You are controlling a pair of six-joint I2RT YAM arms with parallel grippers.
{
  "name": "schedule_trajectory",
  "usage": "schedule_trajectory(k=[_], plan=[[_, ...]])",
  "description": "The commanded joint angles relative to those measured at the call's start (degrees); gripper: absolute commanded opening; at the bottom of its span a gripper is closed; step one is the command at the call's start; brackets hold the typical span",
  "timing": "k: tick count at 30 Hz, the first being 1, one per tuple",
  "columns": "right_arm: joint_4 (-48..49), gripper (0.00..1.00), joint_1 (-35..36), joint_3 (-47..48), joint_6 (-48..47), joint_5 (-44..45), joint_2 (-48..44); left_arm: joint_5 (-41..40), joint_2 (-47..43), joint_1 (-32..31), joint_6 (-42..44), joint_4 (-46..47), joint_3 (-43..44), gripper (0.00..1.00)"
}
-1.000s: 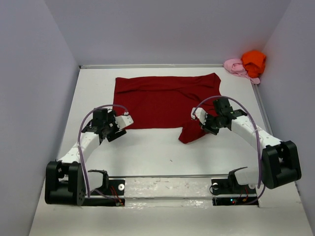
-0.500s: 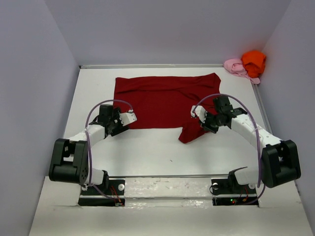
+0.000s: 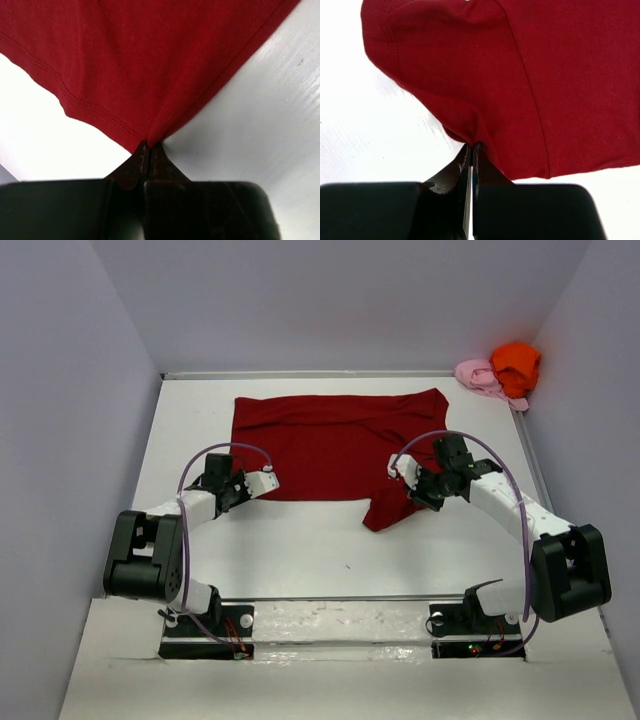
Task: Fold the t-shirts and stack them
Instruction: Fold the tshirt
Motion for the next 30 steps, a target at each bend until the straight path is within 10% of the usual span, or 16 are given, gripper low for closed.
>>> schedule_trajectory(k=[1,13,30], plan=[[3.6,0.00,0.4,1.2,3.3,2.1,-0.4,-0.1,-2.1,0.0,-0.6,-2.5,0.3,0.00],[24.8,0.00,0.4,-0.7,17.6,12.9,-2.1,11.1,-8.2,0.4,-16.0,2.7,6.4,0.00],[36.3,0.00,-4.4,9.8,23.0,30.2,12.0,12.7,5.7,5.0,-18.6,10.1,14.8,0.00]])
